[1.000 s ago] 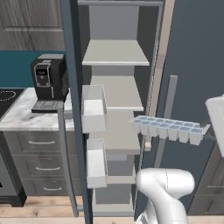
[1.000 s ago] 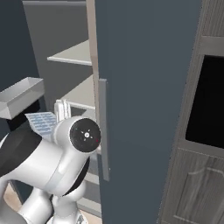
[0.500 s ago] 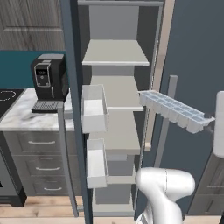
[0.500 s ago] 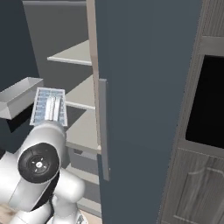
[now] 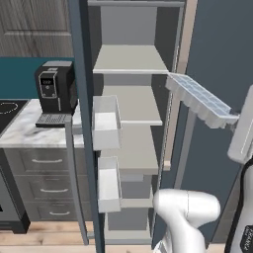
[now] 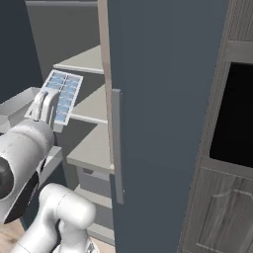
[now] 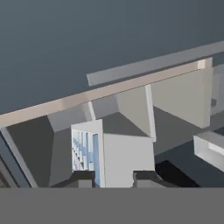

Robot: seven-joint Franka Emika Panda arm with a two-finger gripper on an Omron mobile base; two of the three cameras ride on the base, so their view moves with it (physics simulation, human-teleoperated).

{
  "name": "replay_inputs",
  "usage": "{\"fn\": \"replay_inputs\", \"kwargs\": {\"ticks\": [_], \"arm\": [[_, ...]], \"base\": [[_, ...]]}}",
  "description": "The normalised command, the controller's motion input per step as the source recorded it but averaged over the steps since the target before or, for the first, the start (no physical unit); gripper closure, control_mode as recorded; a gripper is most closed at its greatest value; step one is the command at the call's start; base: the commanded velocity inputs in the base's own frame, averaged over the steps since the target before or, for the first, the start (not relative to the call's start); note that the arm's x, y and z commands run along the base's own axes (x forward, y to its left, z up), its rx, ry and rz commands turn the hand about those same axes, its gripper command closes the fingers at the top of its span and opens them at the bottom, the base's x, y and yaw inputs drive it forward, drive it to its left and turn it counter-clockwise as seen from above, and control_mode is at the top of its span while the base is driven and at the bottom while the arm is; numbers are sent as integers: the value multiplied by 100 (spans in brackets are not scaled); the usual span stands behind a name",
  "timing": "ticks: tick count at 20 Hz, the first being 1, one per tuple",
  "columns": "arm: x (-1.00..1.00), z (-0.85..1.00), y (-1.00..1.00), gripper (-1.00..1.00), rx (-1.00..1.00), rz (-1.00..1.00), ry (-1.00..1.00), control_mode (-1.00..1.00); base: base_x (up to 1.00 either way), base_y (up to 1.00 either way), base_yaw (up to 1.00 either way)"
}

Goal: The ice cube tray has been filled with water. Take the tray and place it in the freezer to make ice. Close the freezer door after placing the tray.

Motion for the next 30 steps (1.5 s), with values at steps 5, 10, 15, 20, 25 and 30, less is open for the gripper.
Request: {"fn": "replay_inputs", "kwargs": {"ticks": [5,10,15,20,25,30], "arm": [[4,49,39,100,0,-12,-9,-100],[32,23,39,100,0,-7,-1,-100],[75,8,25,100,0,-6,0,-100],[98,0,16,100,0,-4,0,-100],[98,0,14,100,0,0,1,-100],[88,0,2,100,0,-2,4,-100]], "base": [[0,0,0],[0,0,0],[0,0,0],[0,0,0],[0,0,0],[0,0,0]]}}
